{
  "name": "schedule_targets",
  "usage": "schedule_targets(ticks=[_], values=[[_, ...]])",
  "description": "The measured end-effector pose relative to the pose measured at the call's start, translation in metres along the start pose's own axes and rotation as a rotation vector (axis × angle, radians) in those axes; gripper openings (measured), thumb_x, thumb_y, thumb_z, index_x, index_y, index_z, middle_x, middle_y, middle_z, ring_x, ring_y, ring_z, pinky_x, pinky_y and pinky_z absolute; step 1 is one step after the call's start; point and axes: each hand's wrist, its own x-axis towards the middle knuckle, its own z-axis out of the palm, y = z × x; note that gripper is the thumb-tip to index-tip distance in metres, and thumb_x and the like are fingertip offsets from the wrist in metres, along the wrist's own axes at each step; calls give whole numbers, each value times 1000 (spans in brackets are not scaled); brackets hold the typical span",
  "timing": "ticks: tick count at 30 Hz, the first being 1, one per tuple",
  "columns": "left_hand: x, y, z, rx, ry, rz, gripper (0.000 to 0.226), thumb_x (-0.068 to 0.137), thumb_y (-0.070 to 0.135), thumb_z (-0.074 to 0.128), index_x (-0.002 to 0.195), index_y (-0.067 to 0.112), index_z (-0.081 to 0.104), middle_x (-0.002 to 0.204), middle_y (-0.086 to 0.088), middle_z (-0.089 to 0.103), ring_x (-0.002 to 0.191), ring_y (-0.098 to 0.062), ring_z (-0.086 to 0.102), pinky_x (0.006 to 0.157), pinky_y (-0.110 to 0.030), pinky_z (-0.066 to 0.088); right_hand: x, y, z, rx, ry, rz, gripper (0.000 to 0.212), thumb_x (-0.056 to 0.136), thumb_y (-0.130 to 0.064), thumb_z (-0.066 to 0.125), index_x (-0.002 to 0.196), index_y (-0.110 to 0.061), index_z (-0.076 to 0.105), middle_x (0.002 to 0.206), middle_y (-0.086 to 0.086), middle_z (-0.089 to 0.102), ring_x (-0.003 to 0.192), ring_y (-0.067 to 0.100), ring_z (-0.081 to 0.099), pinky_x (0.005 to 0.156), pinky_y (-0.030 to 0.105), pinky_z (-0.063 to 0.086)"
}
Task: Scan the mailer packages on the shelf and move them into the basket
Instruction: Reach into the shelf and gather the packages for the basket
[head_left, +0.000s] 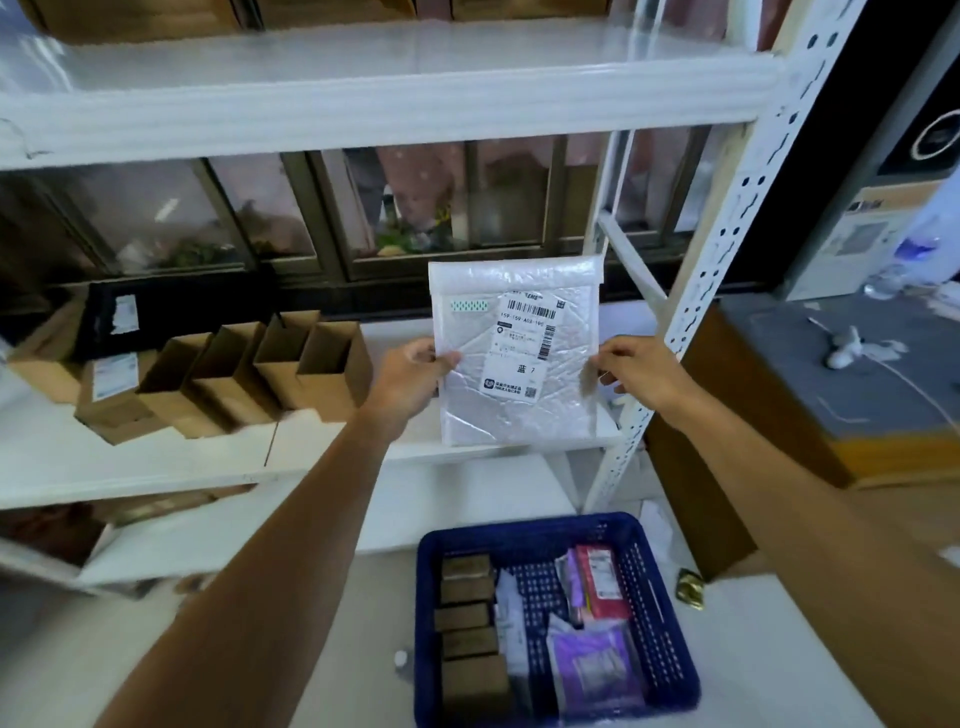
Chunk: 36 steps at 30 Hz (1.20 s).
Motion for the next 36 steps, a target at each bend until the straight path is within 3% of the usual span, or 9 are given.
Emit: schedule_targets(ticks=[4, 10, 12, 15, 19, 24, 27, 32, 36], values=[[-10, -26, 16, 21, -35, -65, 12, 94, 11, 67, 106, 10, 71, 99, -4, 74, 91, -24, 71, 82, -36, 60, -4, 40, 11, -27, -33, 58, 14, 95, -16, 62, 89, -9, 72, 87, 4, 70, 78, 18, 65, 70, 31, 51], [-24, -72, 37, 81, -108, -145, 12, 92, 6, 66, 101, 9, 73, 88, -2, 73, 74, -14, 68, 58, -18, 54, -22, 95, 24, -45, -78, 175, 14, 96, -10, 60, 94, -5, 72, 92, 9, 71, 74, 15, 64, 63, 21, 47], [-26, -87, 46, 118, -130, -169, 12, 92, 8, 67, 102, 11, 73, 90, -1, 74, 75, -14, 68, 63, -20, 56, -28, 113, 26, -47, -91, 213, 14, 96, -11, 60, 97, -3, 72, 94, 11, 72, 74, 16, 64, 63, 21, 49], [-29, -112, 58, 152, -164, -220, 14, 93, 9, 65, 103, 12, 74, 97, -7, 75, 82, -20, 67, 79, -31, 57, -37, 139, 29, -59, -135, 262, 16, 97, -14, 60, 99, -4, 72, 96, 9, 72, 81, 22, 68, 72, 32, 54], [-34, -145, 76, 153, -194, -255, 16, 94, 4, 62, 98, 16, 73, 95, -5, 74, 81, -18, 66, 75, -27, 56, -48, 173, 32, -91, -156, 314, 17, 98, -17, 59, 101, -5, 71, 94, 9, 72, 84, 24, 69, 75, 33, 54], [-40, -197, 100, 196, -190, -306, 16, 93, 9, 65, 89, 20, 76, 92, -10, 75, 85, -28, 69, 85, -43, 58, -60, 222, 43, -96, -179, 386, 17, 98, -17, 61, 100, -4, 72, 92, 12, 72, 79, 22, 69, 78, 35, 55], [-40, -231, 113, 234, -173, -324, 15, 93, 12, 65, 86, 20, 75, 84, -7, 72, 79, -23, 64, 79, -39, 57, -62, 249, 55, -122, -234, 420, 14, 98, -20, 61, 97, -10, 71, 92, 6, 72, 78, 19, 71, 79, 32, 58], [-39, -279, 134, 248, -156, -416, 21, 92, 15, 66, 82, 34, 72, 89, 3, 76, 89, -21, 72, 89, -43, 58, -65, 289, 75, -146, -227, 474, 14, 98, -22, 60, 89, -18, 69, 91, 4, 71, 80, 19, 70, 85, 37, 59], [-47, -310, 151, 229, -152, -442, 17, 93, 14, 65, 92, 28, 75, 96, 4, 76, 88, -14, 72, 84, -33, 58, -73, 319, 86, -136, -206, 539, 15, 95, -16, 59, 84, -19, 69, 80, 5, 72, 76, 22, 71, 85, 44, 59]])
